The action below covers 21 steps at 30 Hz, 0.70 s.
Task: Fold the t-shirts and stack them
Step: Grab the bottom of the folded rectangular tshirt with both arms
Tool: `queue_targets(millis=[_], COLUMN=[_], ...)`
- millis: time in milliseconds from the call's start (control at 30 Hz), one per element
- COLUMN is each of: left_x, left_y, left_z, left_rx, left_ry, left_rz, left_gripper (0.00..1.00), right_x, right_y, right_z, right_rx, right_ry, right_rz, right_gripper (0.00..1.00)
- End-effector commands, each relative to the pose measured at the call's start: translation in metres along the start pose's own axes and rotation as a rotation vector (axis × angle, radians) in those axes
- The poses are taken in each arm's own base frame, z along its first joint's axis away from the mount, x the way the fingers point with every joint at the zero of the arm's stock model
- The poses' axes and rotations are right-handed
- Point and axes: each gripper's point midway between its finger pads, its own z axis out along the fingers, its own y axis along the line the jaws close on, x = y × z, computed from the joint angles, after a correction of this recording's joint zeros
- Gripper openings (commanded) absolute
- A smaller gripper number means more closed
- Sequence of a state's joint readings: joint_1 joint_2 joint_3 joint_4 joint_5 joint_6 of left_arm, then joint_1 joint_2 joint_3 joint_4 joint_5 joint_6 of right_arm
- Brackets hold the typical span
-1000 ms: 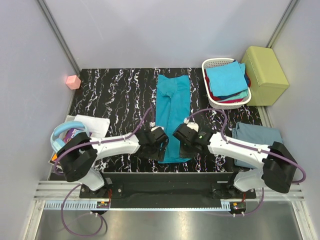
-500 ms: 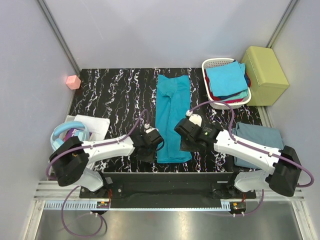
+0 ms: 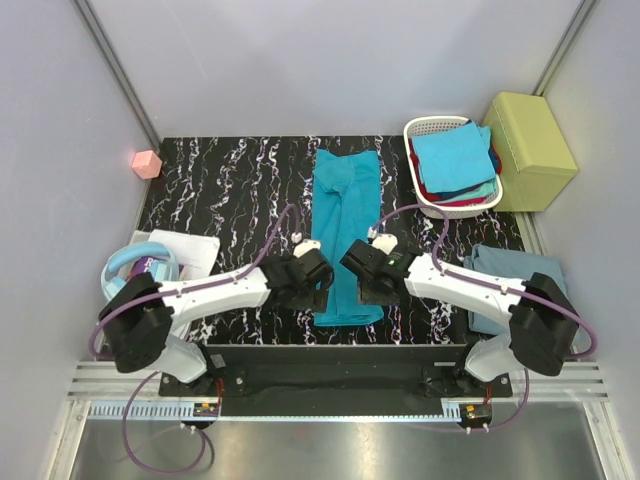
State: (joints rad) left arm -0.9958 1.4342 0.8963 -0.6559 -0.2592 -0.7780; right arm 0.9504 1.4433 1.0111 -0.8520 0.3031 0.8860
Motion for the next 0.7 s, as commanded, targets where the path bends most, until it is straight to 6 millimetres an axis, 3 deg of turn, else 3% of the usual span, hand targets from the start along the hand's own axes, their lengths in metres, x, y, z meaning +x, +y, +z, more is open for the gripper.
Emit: queue_targets(millis=[0,200,467,667], left_x=[-0.027,-0.031,-0.023,-0.016], left_y=[-0.027,-0.038,-0.038,-0.038], left_z=[0.010,0.016,0.021,0.024], left_rx=[0.053,0.090,0.096,0.106], left_ry=[-0.056,-0.045,-0.021,0.004], left_rz=[-0.015,-0.031,-0.038,-0.041], left_gripper=[0.82,0.80,0.78,0.77], right_x=[0.000,0.006,0.042,0.043], right_y=[-0.016,-0.034,-0.027,-0.031], right_z=[0.017,0.027,0.049,0.054], right_rx=[0.037,0.065,0.013,0.026], right_ry=[0.027,0.059,0.182,0.179], right_rz=[0.056,0.077,0.121,0.111], right_gripper=[0.54,0.54,0.49,0.47])
